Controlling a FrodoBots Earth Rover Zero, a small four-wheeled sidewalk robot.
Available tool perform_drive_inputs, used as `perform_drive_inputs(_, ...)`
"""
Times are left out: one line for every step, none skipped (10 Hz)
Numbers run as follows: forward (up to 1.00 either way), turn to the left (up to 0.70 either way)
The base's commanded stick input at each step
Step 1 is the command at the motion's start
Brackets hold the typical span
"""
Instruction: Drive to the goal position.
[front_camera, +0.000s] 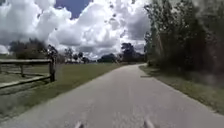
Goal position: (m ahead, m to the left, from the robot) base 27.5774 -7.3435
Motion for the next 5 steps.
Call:
perform_drive_inputs(0.70, 0.01)
perform_drive_inputs(0.70, 0.01)
perform_drive_inputs(0.70, 0.01)
perform_drive_inputs(0.70, 0.01)
perform_drive_inputs(0.70, 0.01)
